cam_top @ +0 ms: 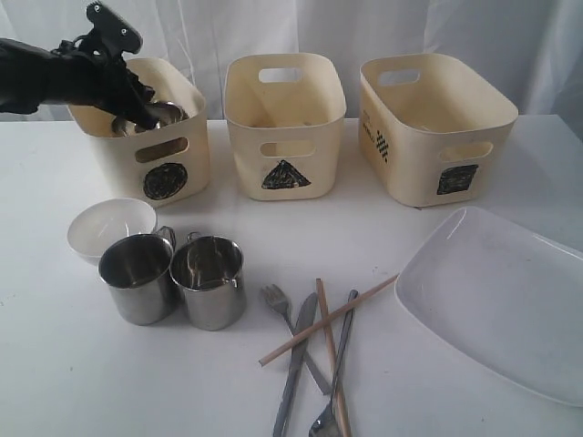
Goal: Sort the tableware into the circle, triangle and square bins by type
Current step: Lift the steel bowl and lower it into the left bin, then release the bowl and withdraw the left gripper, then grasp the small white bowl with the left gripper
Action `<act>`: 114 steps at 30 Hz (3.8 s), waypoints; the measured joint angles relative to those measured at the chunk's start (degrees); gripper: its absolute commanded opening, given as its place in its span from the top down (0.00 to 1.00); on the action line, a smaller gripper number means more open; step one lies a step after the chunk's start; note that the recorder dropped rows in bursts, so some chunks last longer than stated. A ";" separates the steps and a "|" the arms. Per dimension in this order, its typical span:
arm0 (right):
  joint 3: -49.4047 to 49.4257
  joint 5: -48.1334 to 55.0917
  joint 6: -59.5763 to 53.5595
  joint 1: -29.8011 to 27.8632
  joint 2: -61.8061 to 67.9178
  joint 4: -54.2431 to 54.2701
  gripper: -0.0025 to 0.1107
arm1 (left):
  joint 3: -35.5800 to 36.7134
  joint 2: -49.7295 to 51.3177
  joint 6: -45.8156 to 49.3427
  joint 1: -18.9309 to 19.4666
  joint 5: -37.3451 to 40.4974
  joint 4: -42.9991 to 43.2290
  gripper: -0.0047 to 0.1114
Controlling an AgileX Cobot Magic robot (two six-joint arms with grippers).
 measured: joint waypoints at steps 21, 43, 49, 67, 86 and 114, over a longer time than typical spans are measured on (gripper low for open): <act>0.00 0.00 0.00 0.00 0.00 0.00 0.98 | 10.94 -7.70 0.72 6.59 2.17 4.59 0.96; 0.00 0.00 0.00 0.00 0.00 0.00 0.98 | 11.28 -15.15 1.34 7.70 -9.01 -1.83 0.96; 0.00 0.00 0.00 0.00 0.00 0.00 0.98 | 13.25 -25.58 5.27 7.70 -16.75 -25.08 0.96; 0.00 0.00 0.00 0.00 0.00 0.00 0.98 | 60.70 -43.82 -31.41 7.79 -7.75 -31.80 0.93; 0.00 0.00 0.00 0.00 0.00 0.00 0.98 | 52.64 -26.94 -27.05 7.93 3.07 -29.75 0.45; 0.00 0.00 0.00 0.00 0.00 0.00 0.98 | 47.10 -25.72 -26.94 7.93 2.20 -9.55 0.96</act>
